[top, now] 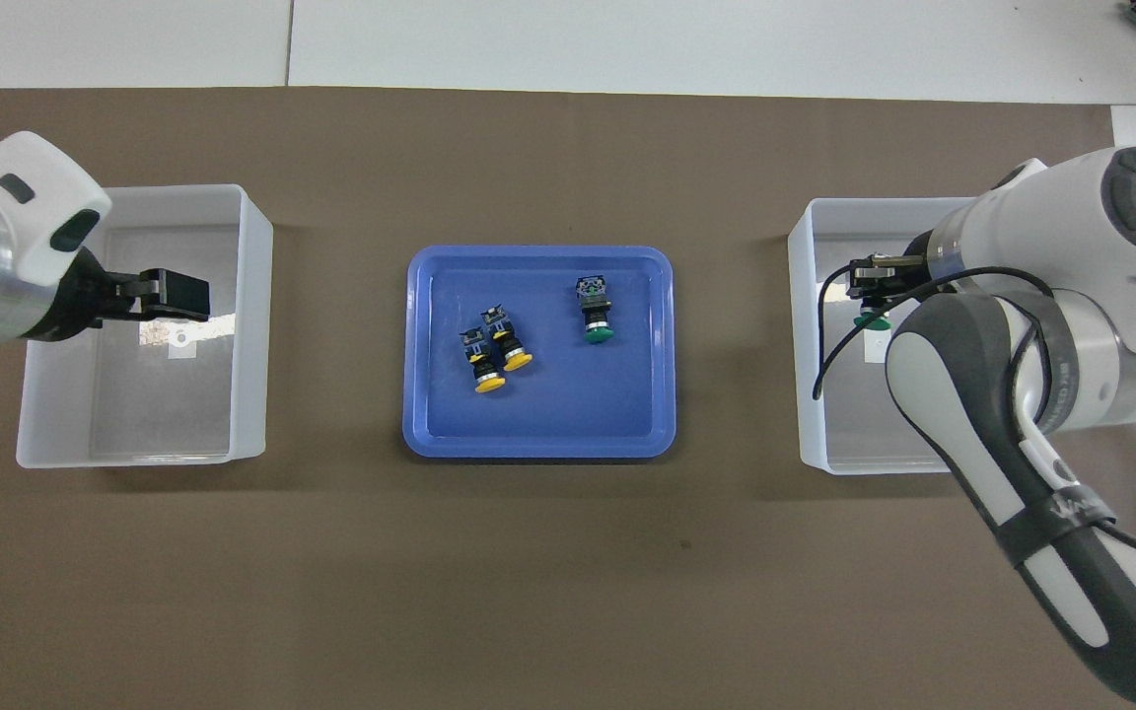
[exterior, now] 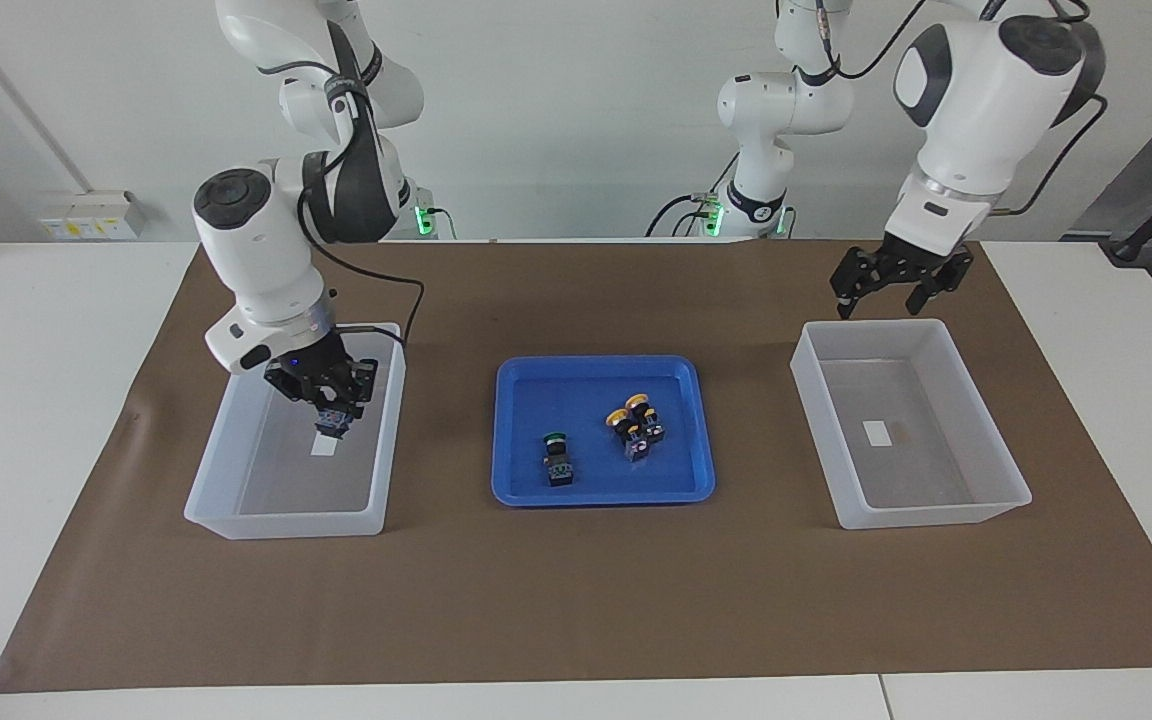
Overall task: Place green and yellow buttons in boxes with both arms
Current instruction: 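Reach the left gripper to a yellow button while the right gripper returns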
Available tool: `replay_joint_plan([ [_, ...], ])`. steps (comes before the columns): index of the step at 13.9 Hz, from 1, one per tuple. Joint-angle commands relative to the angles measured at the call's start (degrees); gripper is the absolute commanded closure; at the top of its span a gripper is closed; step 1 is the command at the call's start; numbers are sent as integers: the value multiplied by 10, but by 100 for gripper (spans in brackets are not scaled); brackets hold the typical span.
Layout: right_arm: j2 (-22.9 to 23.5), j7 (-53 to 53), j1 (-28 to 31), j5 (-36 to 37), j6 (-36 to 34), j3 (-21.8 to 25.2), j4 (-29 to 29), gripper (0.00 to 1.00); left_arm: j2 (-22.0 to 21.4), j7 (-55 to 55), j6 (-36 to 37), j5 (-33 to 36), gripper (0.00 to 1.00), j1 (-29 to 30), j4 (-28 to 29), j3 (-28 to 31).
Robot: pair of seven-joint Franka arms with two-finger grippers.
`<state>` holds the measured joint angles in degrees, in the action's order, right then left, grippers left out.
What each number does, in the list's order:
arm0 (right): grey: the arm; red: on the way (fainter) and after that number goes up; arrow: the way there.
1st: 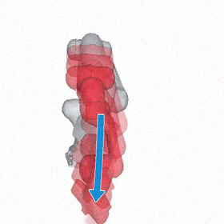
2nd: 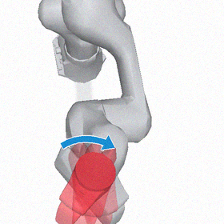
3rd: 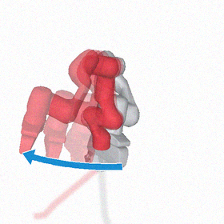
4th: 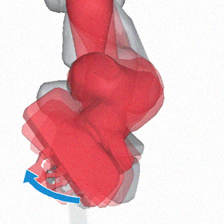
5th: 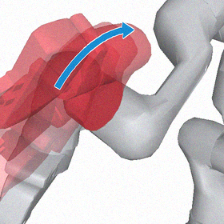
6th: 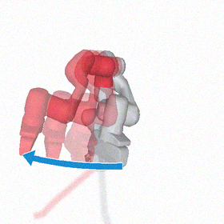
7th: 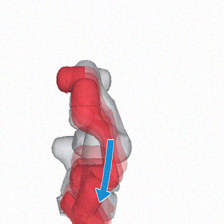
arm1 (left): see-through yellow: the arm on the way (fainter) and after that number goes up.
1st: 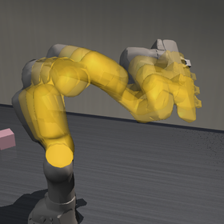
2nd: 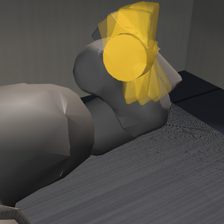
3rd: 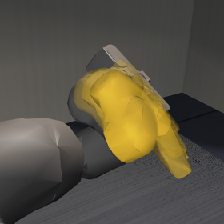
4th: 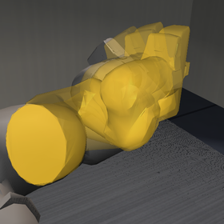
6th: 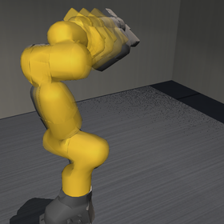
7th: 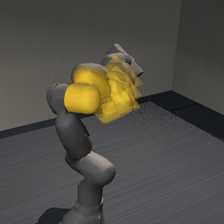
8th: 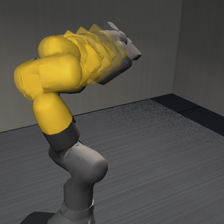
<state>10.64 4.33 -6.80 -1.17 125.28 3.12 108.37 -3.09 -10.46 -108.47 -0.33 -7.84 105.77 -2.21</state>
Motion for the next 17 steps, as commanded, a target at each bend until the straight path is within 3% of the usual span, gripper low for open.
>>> replay_joint_plan([
  [1,11,-63,35,0,69,-8,44,100,-29,-74,-80,-6,0,-42,81,5],
  [5,35,-66,57,0,143,-8,87,100,23,-168,-159,-6,0,-104,92,5],
  [6,36,-66,57,0,157,-8,98,91,37,-186,-188,-6,0,-118,100,5],
  [7,38,-66,58,0,167,-8,105,67,53,-196,-218,-6,0,-129,104,5],
  [8,39,-65,60,0,168,-8,105,26,61,-197,-253,-6,0,-132,114,5],
  [9,39,-65,62,0,168,-8,105,0,62,-196,-271,-7,0,-132,125,4],
  [11,39,-65,63,0,162,-8,100,0,66,-197,-286,-8,0,-143,140,4],
  [13,24,-64,54,0,150,-9,89,0,105,-206,-324,-11,0,-156,140,4],
  [17,8,-60,50,-3,20,-37,-7,0,163,-229,-387,-12,0,-177,136,4],
])
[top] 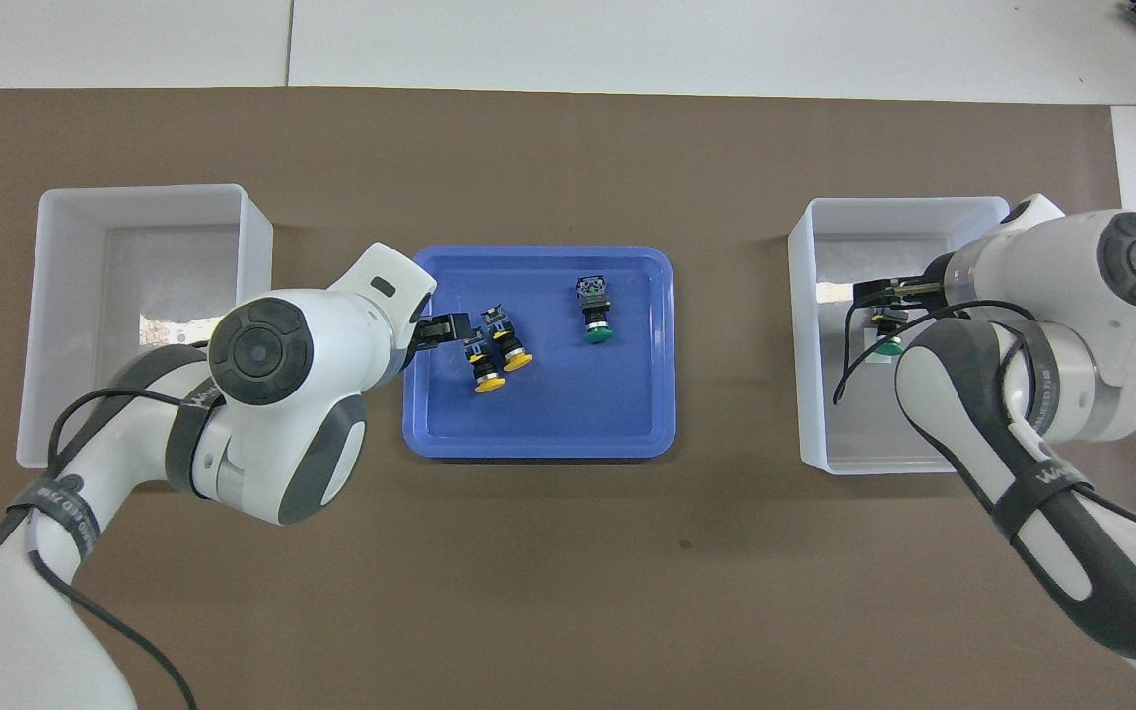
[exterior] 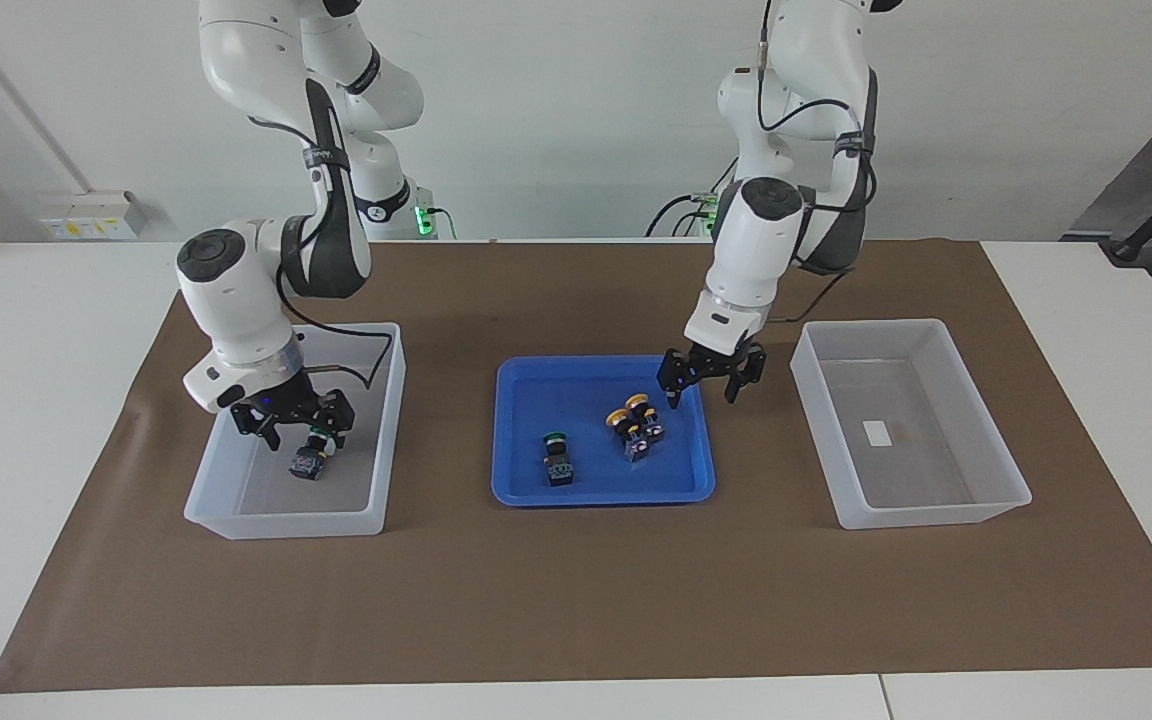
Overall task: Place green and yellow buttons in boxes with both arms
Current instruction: 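Reach the left gripper to a yellow button while the right gripper returns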
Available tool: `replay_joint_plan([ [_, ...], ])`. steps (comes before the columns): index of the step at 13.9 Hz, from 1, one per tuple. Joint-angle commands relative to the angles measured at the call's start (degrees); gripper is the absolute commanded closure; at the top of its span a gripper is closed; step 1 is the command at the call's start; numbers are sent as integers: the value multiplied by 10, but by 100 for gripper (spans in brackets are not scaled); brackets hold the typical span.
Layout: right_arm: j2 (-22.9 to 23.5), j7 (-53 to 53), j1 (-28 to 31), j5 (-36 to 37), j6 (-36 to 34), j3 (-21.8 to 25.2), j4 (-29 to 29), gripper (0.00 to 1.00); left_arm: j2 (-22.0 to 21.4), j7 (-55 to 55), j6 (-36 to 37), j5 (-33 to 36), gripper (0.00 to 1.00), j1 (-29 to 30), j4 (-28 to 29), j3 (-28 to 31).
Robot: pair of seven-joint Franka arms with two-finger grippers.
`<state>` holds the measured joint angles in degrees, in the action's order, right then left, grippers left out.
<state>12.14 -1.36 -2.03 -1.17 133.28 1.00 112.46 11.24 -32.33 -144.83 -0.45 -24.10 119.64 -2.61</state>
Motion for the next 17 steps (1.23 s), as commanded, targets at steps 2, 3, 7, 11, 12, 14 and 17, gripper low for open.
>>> replay_joint_plan([
  [2,-10,-3,3,-4,-85,-38,-71,0,44,-46,-54,-10,0,-35,-2,9],
  [3,-13,-1,3,-11,-98,-49,-72,0,47,-52,-56,-10,1,-41,1,9],
  [7,-5,13,-33,-79,-53,-72,-70,0,47,-71,-53,-10,7,-53,7,9],
  [11,42,13,-93,-80,22,-72,-69,0,47,-72,-77,-10,28,-55,38,9],
  [12,51,13,-107,-81,41,-72,-66,0,48,-74,-83,-10,29,-55,45,9],
  [14,74,14,-139,-81,81,-72,-60,0,48,-92,-84,-10,42,-56,46,9],
  [17,110,20,-177,-82,131,-72,-58,0,53,-114,-77,-10,84,-58,28,9],
])
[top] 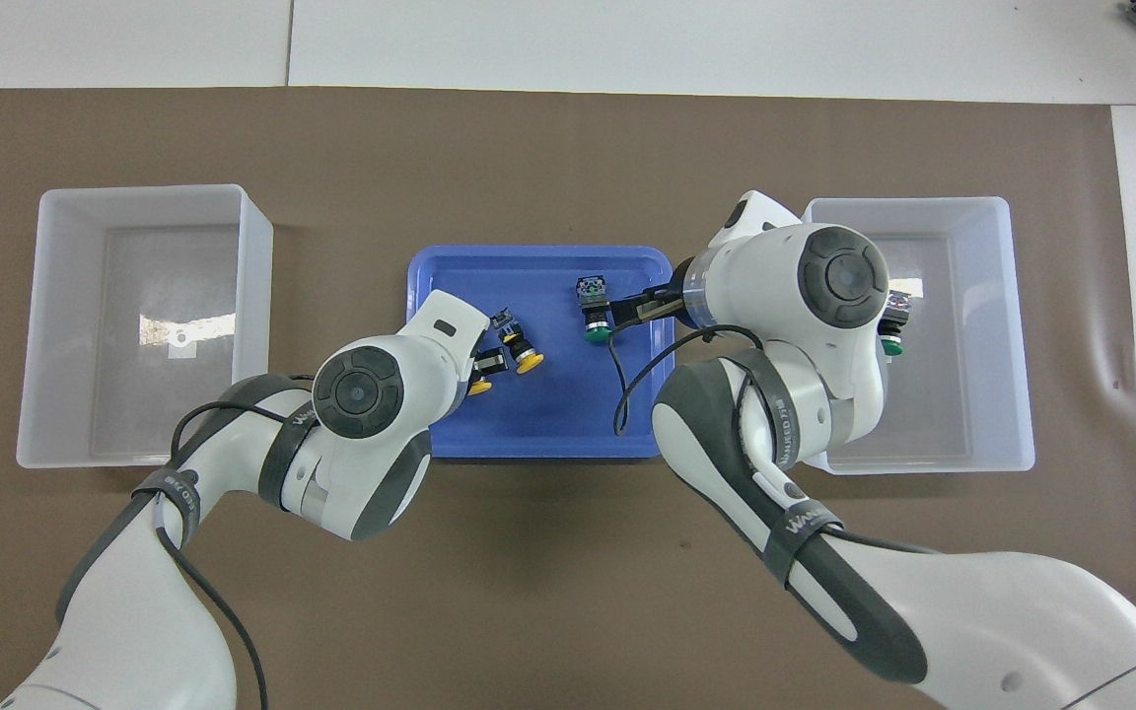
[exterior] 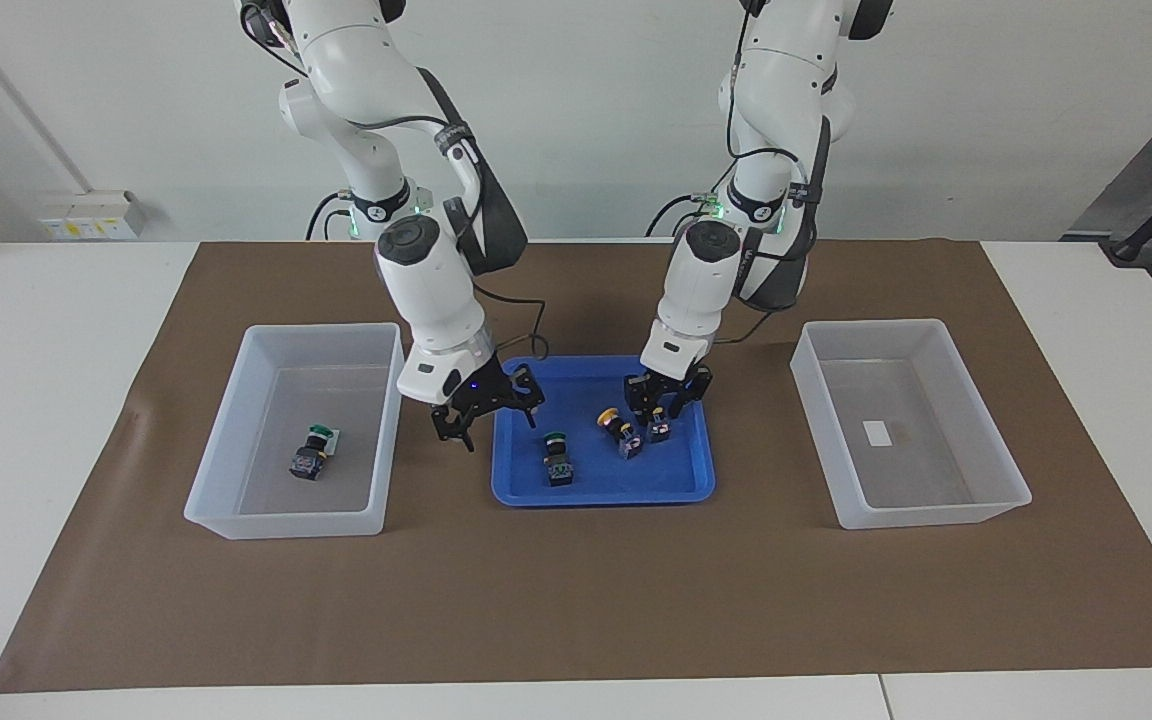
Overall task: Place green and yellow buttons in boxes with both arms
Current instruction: 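Grasp the yellow button with the left gripper while the right grasps green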
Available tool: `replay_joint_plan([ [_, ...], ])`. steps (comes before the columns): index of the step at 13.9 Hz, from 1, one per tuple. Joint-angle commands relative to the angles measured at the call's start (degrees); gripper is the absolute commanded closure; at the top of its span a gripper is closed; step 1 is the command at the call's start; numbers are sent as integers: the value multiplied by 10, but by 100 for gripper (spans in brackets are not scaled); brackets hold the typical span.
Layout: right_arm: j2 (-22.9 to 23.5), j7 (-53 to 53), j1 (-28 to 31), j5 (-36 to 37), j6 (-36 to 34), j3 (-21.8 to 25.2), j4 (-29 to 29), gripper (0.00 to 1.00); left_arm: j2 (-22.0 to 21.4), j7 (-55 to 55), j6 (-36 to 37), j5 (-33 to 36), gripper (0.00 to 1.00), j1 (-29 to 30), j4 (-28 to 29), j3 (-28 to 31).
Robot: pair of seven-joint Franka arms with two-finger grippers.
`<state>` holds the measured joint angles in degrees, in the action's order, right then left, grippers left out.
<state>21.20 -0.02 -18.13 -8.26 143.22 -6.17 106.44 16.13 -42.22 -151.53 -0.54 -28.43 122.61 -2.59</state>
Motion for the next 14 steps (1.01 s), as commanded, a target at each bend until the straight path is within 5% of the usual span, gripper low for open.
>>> replay_joint_plan([
  [1,30,7,-23,-11,44,-1,5,0,6,-15,-4,-10,95,-11,-15,8],
  [5,51,11,-52,-7,67,0,14,6,-6,-12,129,-10,100,21,-102,9],
  [7,52,13,-49,-7,67,0,18,76,-26,-2,232,-10,100,72,-157,8],
  [8,52,16,-50,-8,65,0,18,100,-30,6,273,-10,100,100,-185,7],
  [11,52,60,-52,-7,65,0,17,100,-32,119,358,-10,100,176,-244,8],
  [14,45,87,-52,-7,59,1,11,100,-36,286,352,-13,100,258,-226,10],
])
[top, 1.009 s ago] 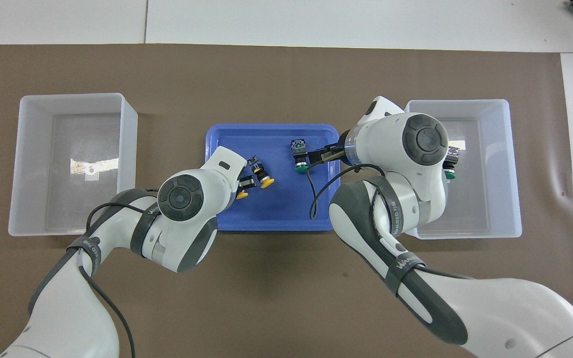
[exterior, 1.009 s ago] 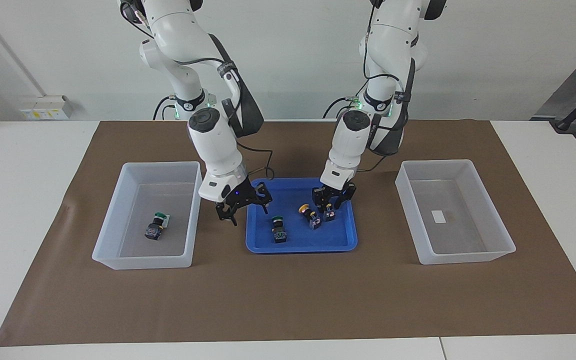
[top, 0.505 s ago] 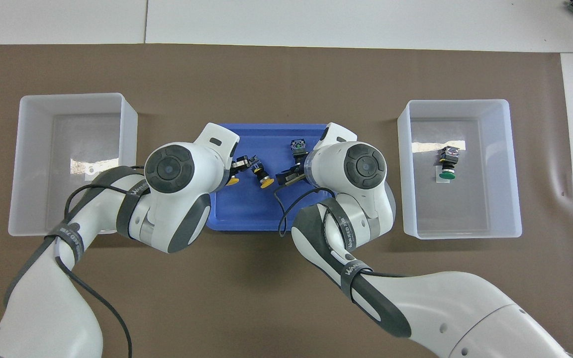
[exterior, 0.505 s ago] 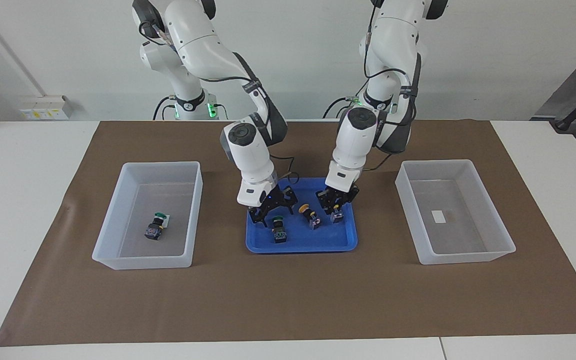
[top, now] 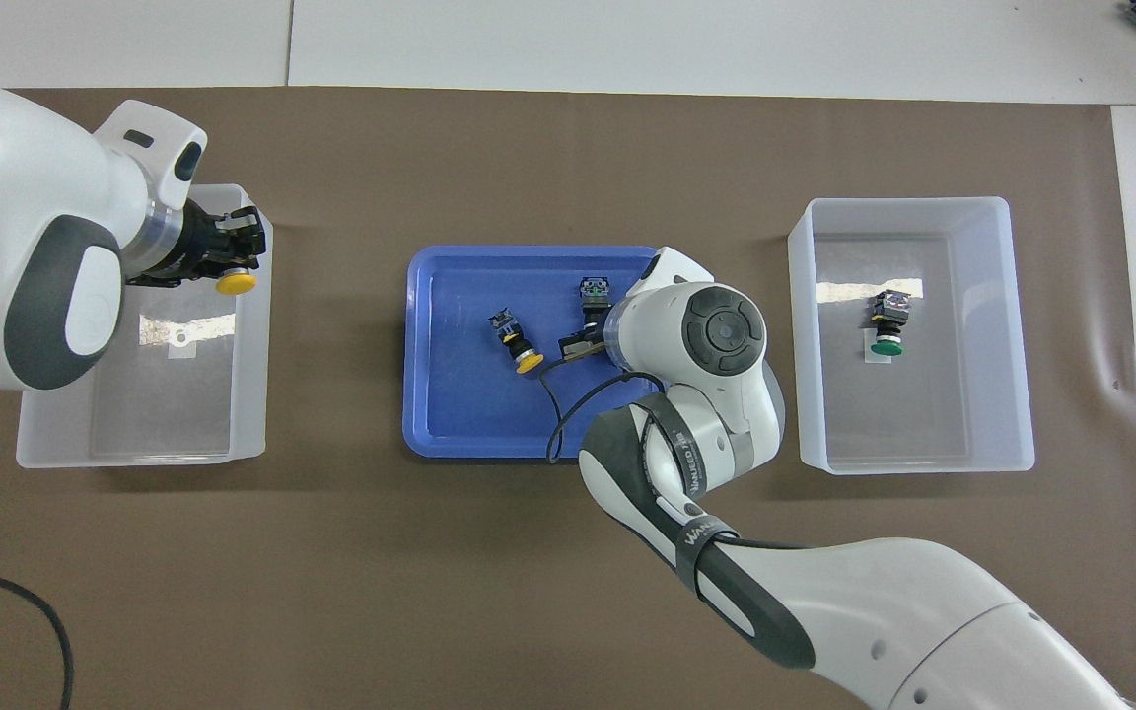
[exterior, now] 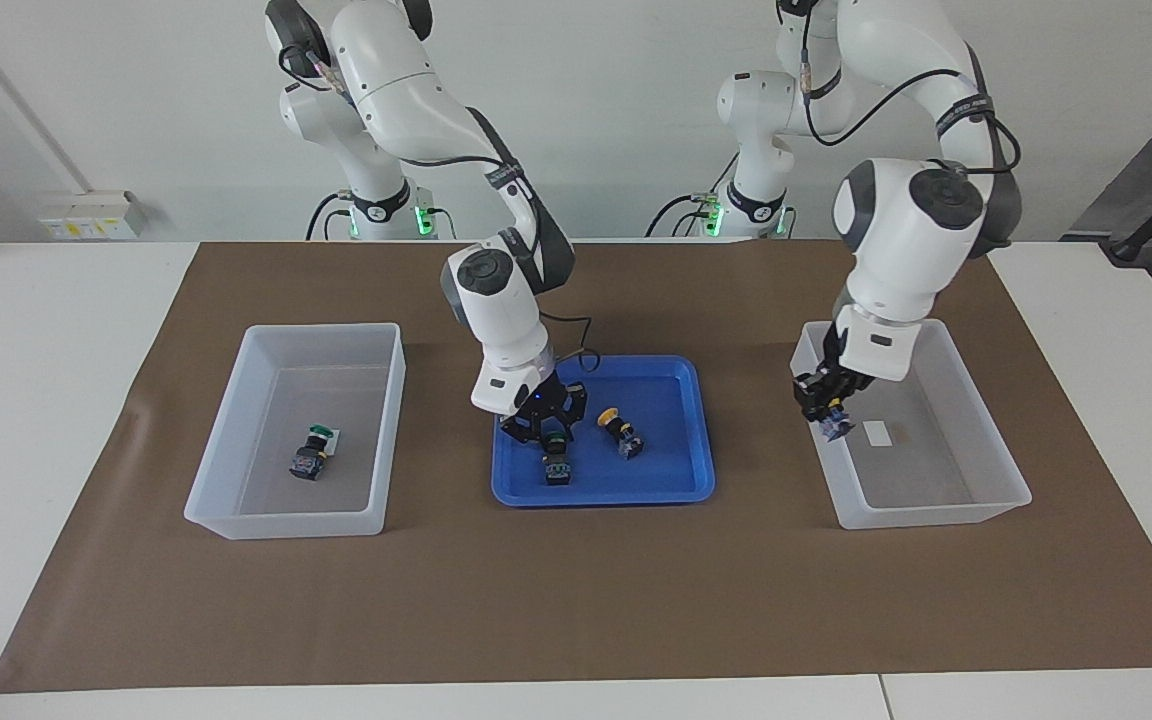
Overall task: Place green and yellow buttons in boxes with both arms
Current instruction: 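Place the yellow button in the left box while the right places green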
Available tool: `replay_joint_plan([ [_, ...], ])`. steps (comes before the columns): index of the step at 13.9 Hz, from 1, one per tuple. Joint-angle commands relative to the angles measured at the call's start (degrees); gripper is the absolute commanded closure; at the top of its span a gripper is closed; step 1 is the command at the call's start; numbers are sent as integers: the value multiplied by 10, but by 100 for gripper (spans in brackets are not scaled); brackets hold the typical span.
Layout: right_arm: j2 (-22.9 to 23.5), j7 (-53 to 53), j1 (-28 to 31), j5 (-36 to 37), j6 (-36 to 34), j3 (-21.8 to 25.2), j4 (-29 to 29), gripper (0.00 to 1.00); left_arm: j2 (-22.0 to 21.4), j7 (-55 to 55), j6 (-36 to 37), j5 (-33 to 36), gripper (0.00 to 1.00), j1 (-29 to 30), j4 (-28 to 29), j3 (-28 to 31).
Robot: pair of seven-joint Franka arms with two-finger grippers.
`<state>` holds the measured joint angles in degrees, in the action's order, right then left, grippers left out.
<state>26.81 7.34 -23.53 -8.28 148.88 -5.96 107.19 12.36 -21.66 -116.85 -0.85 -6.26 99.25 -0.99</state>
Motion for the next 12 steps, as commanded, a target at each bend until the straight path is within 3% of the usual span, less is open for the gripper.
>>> replay_joint_plan([
  [1,-30,14,9,-7,-10,0,2,100,-13,141,-20,-10,100,62,42,-5],
  [4,-100,9,43,-7,-116,6,-2,100,-26,236,-158,-10,100,102,155,-5],
  [8,-175,-54,123,-5,-254,6,-1,100,-15,268,-246,-10,99,109,226,-4],
  [9,-185,-99,150,-5,-282,6,0,100,-8,267,-247,-10,86,107,227,-4],
  [10,-192,-149,180,-5,-306,6,5,100,-7,266,-248,-10,35,105,227,-4],
  [11,-196,-197,205,-5,-318,5,12,100,-6,264,-241,-10,17,102,220,-4],
  [12,-204,-235,224,-5,-317,5,30,100,-6,263,-227,-10,9,101,213,-4],
])
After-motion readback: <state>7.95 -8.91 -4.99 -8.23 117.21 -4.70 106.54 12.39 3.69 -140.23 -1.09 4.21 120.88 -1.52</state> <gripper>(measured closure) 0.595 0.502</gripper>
